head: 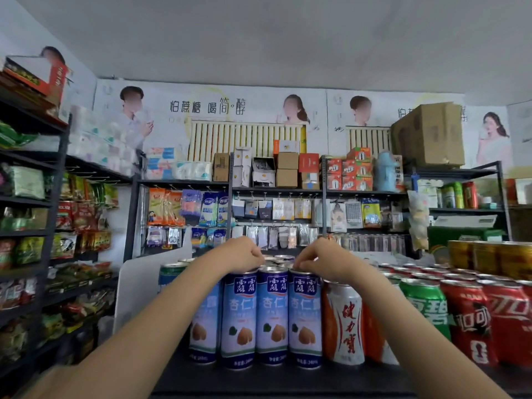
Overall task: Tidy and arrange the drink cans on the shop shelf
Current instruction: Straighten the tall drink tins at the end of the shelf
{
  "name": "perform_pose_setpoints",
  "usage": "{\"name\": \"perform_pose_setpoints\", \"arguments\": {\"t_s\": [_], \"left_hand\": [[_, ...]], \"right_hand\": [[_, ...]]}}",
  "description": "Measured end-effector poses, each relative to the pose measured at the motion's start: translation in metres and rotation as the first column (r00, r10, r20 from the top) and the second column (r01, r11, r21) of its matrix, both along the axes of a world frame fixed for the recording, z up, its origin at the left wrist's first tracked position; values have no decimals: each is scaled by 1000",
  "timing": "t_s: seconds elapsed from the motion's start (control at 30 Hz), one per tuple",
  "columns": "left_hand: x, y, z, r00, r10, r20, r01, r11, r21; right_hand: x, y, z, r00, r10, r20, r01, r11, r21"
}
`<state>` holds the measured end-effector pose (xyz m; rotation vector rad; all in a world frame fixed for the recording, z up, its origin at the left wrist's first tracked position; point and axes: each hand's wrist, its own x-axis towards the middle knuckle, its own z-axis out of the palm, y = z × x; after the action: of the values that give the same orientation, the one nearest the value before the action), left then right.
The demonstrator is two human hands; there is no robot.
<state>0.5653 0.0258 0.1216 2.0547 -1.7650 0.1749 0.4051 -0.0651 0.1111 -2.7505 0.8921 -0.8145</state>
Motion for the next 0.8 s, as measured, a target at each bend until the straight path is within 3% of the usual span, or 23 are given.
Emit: {"name": "perform_pose_setpoints", "arguments": {"t_s": [0.37, 0.47, 0.6, 0.8], "left_hand": [[10, -18, 9, 990, -9, -138, 12, 1000, 22], [11, -20, 6, 990, -22, -142, 27, 999, 33], [14, -21, 11, 985, -46, -167, 47, 999, 5], [11, -31, 7, 998, -59, -36, 62, 993, 103]], "right_hand": [[-1, -29, 18, 991, 124, -42, -122, 991, 48], [-3, -36, 20, 990, 133, 55, -137, 988, 70], [-6, -48, 29, 977, 10, 212, -4, 1000, -28], [11, -62, 8, 999, 17, 46, -17, 1000, 9]]}}
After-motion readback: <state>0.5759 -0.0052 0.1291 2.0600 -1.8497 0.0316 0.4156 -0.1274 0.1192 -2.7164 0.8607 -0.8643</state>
